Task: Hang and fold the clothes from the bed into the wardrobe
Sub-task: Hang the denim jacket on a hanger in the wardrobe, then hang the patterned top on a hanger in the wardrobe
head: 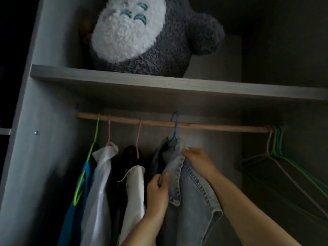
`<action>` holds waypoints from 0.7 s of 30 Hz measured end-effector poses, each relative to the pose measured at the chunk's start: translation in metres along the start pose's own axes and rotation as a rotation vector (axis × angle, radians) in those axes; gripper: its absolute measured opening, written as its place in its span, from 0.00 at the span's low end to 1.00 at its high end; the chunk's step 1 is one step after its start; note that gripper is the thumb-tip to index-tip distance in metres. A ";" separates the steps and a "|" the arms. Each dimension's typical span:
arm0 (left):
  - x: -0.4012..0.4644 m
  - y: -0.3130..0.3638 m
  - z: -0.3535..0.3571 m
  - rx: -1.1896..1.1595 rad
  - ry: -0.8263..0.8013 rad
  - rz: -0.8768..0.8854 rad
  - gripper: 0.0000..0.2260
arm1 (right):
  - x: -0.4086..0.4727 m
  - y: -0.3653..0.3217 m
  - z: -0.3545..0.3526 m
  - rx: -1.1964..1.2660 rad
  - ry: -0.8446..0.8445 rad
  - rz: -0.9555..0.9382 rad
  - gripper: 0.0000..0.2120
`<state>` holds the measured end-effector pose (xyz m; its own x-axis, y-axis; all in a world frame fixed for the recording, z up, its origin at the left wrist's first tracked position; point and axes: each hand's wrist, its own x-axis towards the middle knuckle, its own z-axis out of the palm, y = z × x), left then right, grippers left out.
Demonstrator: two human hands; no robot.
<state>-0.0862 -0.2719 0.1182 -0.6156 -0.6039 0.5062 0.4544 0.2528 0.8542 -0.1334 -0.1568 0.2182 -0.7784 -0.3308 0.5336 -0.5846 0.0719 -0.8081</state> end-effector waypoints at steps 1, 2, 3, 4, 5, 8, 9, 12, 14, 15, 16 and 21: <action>0.001 -0.007 -0.008 0.010 -0.001 -0.013 0.15 | -0.002 0.008 0.007 -0.014 -0.009 0.007 0.13; 0.000 -0.013 -0.016 0.026 0.000 -0.026 0.15 | -0.006 0.017 0.015 -0.032 -0.023 0.011 0.15; -0.001 -0.018 -0.025 0.038 -0.001 -0.036 0.16 | -0.010 0.026 0.023 -0.049 -0.047 0.004 0.18; -0.003 -0.023 -0.033 0.047 0.000 -0.036 0.17 | -0.012 0.031 0.030 -0.068 -0.075 -0.013 0.19; -0.004 -0.026 -0.040 0.056 0.011 -0.030 0.17 | -0.014 0.034 0.038 -0.089 -0.103 -0.036 0.19; 0.003 -0.034 -0.061 0.113 0.091 -0.009 0.16 | -0.011 0.028 0.066 -0.170 -0.156 -0.114 0.16; 0.007 -0.036 -0.069 0.143 0.122 -0.004 0.16 | -0.009 0.023 0.075 -0.177 -0.168 -0.134 0.16; 0.017 -0.034 -0.093 0.222 0.182 0.022 0.14 | -0.007 0.011 0.105 -0.148 -0.200 -0.133 0.17; 0.018 -0.028 -0.104 0.233 0.156 0.045 0.14 | -0.010 0.005 0.114 -0.115 -0.179 -0.111 0.18; 0.016 -0.024 -0.107 0.230 0.125 0.047 0.12 | -0.012 0.004 0.113 -0.113 -0.162 -0.106 0.18; 0.012 -0.021 -0.108 0.220 0.082 0.049 0.09 | -0.014 0.003 0.109 -0.124 -0.148 -0.115 0.17; -0.033 0.007 -0.072 0.309 0.011 0.391 0.17 | -0.039 0.010 0.056 -0.270 -0.098 -0.144 0.18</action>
<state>-0.0168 -0.3047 0.0987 -0.4293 -0.4269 0.7959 0.4368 0.6732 0.5966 -0.0959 -0.1959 0.1758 -0.6651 -0.4439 0.6004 -0.7370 0.2607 -0.6236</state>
